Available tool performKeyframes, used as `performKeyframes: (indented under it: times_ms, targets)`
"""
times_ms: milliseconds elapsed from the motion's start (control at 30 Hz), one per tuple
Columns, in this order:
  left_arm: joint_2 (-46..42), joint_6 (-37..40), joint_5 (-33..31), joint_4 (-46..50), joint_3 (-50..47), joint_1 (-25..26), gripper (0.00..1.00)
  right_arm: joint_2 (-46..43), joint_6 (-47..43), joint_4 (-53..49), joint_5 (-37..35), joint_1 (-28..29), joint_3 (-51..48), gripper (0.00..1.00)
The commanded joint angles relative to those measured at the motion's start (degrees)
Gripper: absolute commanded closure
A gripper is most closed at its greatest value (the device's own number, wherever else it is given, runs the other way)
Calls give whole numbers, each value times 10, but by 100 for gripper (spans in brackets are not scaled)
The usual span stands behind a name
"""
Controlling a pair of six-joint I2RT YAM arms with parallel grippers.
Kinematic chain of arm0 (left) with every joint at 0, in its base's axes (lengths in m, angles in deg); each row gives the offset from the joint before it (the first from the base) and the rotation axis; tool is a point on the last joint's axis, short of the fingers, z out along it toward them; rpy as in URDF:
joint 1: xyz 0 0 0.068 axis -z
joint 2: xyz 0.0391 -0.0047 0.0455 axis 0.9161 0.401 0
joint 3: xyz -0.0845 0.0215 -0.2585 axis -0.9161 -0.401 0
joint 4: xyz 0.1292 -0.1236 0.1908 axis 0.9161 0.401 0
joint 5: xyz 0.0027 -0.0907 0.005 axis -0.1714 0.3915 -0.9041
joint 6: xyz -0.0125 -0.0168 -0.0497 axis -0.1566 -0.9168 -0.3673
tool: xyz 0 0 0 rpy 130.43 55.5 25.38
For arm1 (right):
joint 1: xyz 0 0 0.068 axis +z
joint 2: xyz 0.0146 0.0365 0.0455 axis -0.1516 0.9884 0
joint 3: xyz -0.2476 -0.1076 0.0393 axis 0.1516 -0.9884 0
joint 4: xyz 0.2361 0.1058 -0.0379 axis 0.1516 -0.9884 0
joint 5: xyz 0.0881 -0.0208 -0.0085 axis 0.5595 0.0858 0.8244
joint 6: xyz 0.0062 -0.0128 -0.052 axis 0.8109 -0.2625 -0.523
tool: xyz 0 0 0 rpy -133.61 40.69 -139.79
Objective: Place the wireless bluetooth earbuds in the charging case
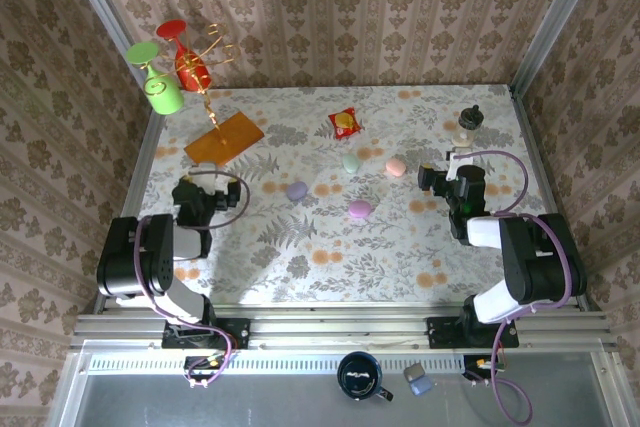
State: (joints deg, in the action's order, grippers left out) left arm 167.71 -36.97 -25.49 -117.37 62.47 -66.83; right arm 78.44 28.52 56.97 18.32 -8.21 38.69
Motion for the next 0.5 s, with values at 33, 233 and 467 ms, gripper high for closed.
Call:
performKeyframes:
  times_ms: [33,233,467]
  targets:
    - [-3,-11,-25,45,30,0,0,6,-8,26,4,1,-7,0]
    - [-3,-3,-33,43,29,8,0,5,-8,26,5,1,-7,0]
    - [-4,1,-35,40,28,12,0,5,-8,26,5,1,-7,0]
